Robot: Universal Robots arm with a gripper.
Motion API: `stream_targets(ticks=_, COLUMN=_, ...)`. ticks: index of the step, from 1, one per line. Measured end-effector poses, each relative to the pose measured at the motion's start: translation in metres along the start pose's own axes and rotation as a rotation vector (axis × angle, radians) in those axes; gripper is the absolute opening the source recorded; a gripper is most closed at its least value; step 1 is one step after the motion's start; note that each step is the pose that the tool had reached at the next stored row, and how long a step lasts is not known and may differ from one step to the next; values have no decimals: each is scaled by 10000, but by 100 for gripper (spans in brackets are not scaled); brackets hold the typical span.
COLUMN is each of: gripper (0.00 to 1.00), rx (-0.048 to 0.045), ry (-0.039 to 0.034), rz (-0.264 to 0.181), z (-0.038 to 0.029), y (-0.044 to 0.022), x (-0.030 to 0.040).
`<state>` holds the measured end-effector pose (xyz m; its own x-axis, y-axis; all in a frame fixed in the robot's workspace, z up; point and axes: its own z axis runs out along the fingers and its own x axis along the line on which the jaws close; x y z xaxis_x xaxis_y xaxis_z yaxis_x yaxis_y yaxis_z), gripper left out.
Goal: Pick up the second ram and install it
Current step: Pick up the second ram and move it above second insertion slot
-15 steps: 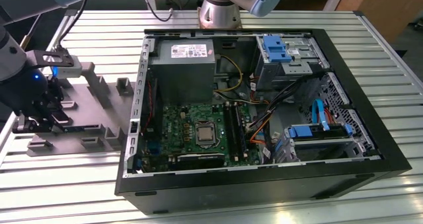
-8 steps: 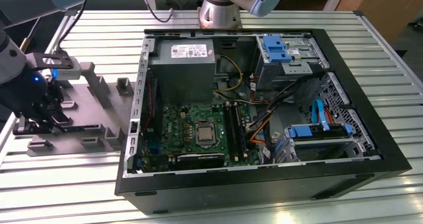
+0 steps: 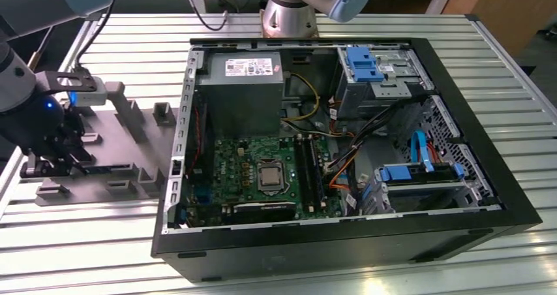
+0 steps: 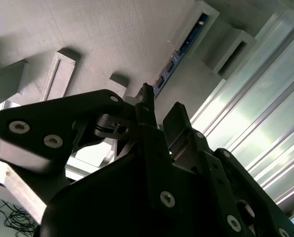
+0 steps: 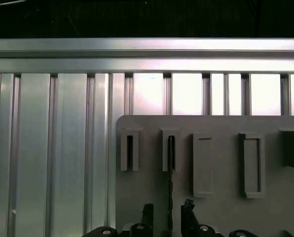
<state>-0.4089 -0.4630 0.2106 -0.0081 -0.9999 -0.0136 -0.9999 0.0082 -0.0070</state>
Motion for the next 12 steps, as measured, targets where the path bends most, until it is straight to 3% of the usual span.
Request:
stream_targets(ticks=8, gripper=36, rx=4, ry=0, rz=0, z=134, y=19, x=0)
stream_targets(ticks=11, gripper=35, rx=5, ry=3, rz=0, z=150, y=22, x=0)
stream_targets(ticks=12, gripper=27, rx=6, ry=2, rz=1, z=152, y=23, x=-3)
